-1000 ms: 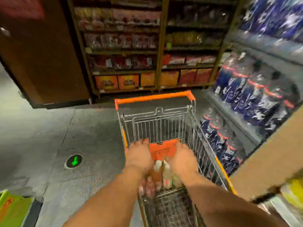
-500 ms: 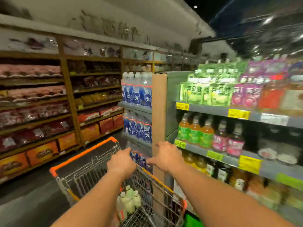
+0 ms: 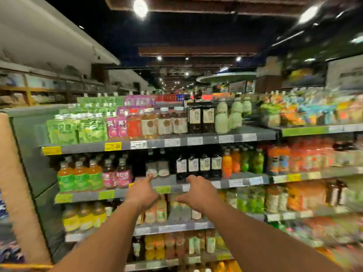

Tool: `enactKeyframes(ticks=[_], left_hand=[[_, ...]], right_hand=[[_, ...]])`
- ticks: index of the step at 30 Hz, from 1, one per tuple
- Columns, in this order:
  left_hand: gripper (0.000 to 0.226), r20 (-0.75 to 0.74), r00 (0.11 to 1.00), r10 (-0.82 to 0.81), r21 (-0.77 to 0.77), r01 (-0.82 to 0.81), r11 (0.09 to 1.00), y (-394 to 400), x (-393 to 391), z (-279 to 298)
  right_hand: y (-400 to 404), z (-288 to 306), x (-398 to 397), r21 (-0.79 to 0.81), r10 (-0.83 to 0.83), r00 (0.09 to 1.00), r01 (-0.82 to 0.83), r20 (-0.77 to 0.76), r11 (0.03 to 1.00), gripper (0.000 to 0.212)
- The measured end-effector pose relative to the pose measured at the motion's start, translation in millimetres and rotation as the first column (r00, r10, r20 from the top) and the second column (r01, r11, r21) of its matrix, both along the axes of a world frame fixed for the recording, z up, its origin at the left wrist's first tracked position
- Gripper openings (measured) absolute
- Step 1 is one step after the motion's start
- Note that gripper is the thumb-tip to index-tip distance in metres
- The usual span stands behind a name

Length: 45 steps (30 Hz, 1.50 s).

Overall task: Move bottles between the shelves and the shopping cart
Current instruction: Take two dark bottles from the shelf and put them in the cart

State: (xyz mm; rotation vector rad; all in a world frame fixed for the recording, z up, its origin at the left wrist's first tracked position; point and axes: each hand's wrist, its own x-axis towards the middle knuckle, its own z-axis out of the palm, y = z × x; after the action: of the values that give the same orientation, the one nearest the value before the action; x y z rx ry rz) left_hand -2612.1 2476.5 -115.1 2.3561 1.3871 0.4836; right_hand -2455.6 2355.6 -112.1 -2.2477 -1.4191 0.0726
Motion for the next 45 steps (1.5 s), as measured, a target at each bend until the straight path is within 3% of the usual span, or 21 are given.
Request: enactKeyframes(ticks=[4, 8, 15, 20, 27, 33, 40, 45], left_hand=[[0.086, 0.052, 0.985, -0.163, -0.052, 0.166, 0.985, -51.2, 93.8, -7.7], [0.084, 0.049, 0.949, -0.312, -0.048, 0.314, 0.948, -91.8, 164.5, -7.4], [0.072, 0.077, 0.815, -0.574, -0.063, 0.579, 0.813, -130.7, 253.0, -1.6], [0.073, 0.02, 0.799, -0.601, -0.042, 0.601, 0.798, -158.0, 312.2, -5.9], [0.063, 0.061, 0.748, -0.661, -0.081, 0.664, 0.743, -212.5, 431.2, -8.9], [0.082, 0.091, 0.755, -0.65, -0.053, 0.655, 0.754, -257.9, 553.8, -10.0], [0.074, 0.1, 0.803, -0.588, -0.086, 0.595, 0.799, -286.0, 682.2, -14.6], [0.084, 0.095, 0.825, -0.557, -0.088, 0.564, 0.821, -280.9, 770.5, -24.5]], right_hand=[[-74.5, -3.3, 69.1, 0.044, -0.158, 0.984, 0.162, -0.085, 0.986, 0.073], [-128.5, 0.7, 120.0, 0.054, -0.309, 0.948, 0.314, -0.077, 0.948, 0.065], [-191.1, -0.2, 182.7, 0.075, -0.503, 0.858, 0.511, -0.105, 0.856, 0.067], [-224.6, -16.7, 227.0, 0.04, -0.588, 0.799, 0.596, -0.124, 0.802, 0.082], [-274.0, -28.4, 334.6, 0.041, -0.66, 0.737, 0.671, -0.144, 0.74, 0.087], [-318.4, -25.7, 455.6, 0.01, -0.673, 0.731, 0.678, -0.113, 0.735, 0.084], [-340.3, -23.8, 594.6, -0.025, -0.661, 0.741, 0.663, -0.12, 0.748, 0.088], [-332.5, -39.3, 680.3, -0.023, -0.634, 0.765, 0.636, -0.11, 0.771, 0.085]])
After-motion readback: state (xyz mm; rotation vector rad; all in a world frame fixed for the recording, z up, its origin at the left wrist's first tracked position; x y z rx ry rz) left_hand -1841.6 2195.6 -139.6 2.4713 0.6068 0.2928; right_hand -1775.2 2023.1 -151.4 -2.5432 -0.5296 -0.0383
